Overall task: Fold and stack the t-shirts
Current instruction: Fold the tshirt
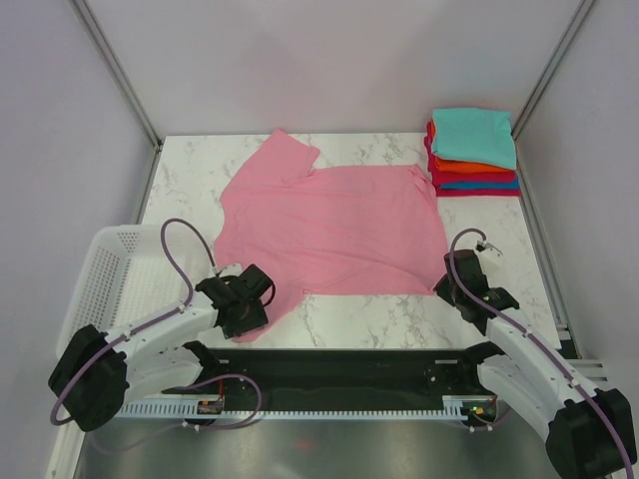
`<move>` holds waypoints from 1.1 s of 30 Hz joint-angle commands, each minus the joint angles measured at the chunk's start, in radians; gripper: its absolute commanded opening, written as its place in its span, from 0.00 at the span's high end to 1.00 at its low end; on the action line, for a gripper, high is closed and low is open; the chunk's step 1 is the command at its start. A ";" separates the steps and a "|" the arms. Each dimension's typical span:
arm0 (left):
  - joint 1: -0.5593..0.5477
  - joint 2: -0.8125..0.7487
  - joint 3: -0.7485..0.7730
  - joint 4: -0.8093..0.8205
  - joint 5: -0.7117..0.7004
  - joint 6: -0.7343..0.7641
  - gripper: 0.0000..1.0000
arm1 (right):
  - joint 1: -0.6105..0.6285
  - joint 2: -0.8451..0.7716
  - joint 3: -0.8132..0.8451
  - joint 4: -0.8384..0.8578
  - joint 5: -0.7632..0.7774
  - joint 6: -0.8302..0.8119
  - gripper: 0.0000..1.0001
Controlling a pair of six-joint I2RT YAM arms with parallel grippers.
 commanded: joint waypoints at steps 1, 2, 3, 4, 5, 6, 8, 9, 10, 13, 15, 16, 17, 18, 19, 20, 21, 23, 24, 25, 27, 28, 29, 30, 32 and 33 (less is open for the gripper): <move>-0.038 0.004 -0.032 0.067 -0.025 -0.062 0.35 | -0.002 -0.002 -0.013 0.026 0.010 -0.017 1.00; -0.041 -0.007 -0.037 0.069 -0.024 -0.065 0.35 | -0.002 -0.002 -0.012 0.029 0.012 -0.020 1.00; -0.046 -0.027 -0.041 0.072 -0.022 -0.068 0.36 | -0.002 0.002 -0.013 0.034 0.013 -0.020 1.00; -0.049 -0.034 -0.049 0.076 -0.018 -0.065 0.36 | -0.002 0.005 -0.013 0.037 0.013 -0.023 1.00; -0.052 -0.039 -0.049 0.081 -0.018 -0.053 0.38 | -0.002 0.013 -0.013 0.040 0.013 -0.022 1.00; -0.055 -0.038 -0.052 0.081 -0.021 -0.046 0.49 | 0.000 0.017 -0.013 0.048 0.013 -0.022 1.00; -0.055 -0.033 -0.049 0.087 -0.033 -0.033 0.72 | -0.002 0.027 -0.015 0.055 0.012 -0.020 1.00; -0.055 -0.033 -0.047 0.090 -0.033 -0.027 0.96 | -0.002 0.031 -0.013 0.059 0.012 -0.020 1.00; -0.055 -0.038 -0.034 0.087 -0.028 -0.022 0.98 | -0.002 0.031 -0.012 0.057 0.010 -0.020 1.00; -0.055 -0.100 0.020 0.057 0.010 -0.002 0.98 | -0.002 0.007 -0.001 0.034 0.000 -0.022 1.00; -0.055 -0.145 0.080 0.003 0.027 0.009 0.98 | -0.002 -0.021 0.016 -0.015 -0.002 -0.017 1.00; -0.055 -0.162 0.103 -0.028 0.033 0.010 0.98 | -0.002 -0.062 0.022 -0.033 -0.005 -0.007 1.00; -0.055 -0.191 0.127 -0.080 0.034 0.019 0.98 | -0.002 -0.083 0.031 -0.053 -0.006 0.001 1.00; -0.055 -0.205 0.172 -0.114 0.034 0.026 0.98 | -0.002 -0.110 0.033 -0.097 -0.010 0.015 1.00; -0.055 -0.215 0.190 -0.138 0.036 0.030 0.98 | -0.002 -0.157 0.036 -0.118 -0.016 0.039 1.00; -0.055 -0.243 0.218 -0.166 0.054 0.038 0.98 | -0.002 -0.182 0.036 -0.151 -0.040 0.047 1.00; -0.055 -0.255 0.230 -0.177 0.054 0.049 0.98 | -0.002 -0.202 0.036 -0.165 -0.054 0.056 1.00; -0.055 -0.289 0.255 -0.209 0.070 0.058 0.98 | -0.002 -0.255 0.039 -0.210 -0.077 0.073 1.00; -0.055 -0.297 0.284 -0.226 0.068 0.061 0.98 | -0.002 -0.269 0.045 -0.227 -0.083 0.076 1.00; -0.055 -0.306 0.298 -0.256 0.062 0.062 0.98 | -0.002 -0.294 0.051 -0.246 -0.083 0.078 1.00; -0.055 -0.321 0.339 -0.275 0.064 0.076 0.98 | -0.002 -0.315 0.079 -0.302 -0.069 0.090 1.00; -0.055 -0.326 0.354 -0.302 0.054 0.081 0.98 | -0.002 -0.337 0.092 -0.319 -0.045 0.093 1.00; -0.055 -0.326 0.371 -0.318 0.042 0.092 0.98 | -0.002 -0.344 0.118 -0.334 -0.034 0.099 1.00; -0.055 -0.323 0.415 -0.341 0.004 0.096 0.98 | -0.002 -0.354 0.132 -0.354 -0.019 0.104 1.00; -0.054 -0.318 0.459 -0.398 -0.037 0.110 0.98 | -0.002 -0.354 0.173 -0.371 0.016 0.098 1.00; -0.054 -0.311 0.497 -0.408 -0.067 0.118 0.98 | -0.002 -0.346 0.187 -0.371 0.024 0.083 1.00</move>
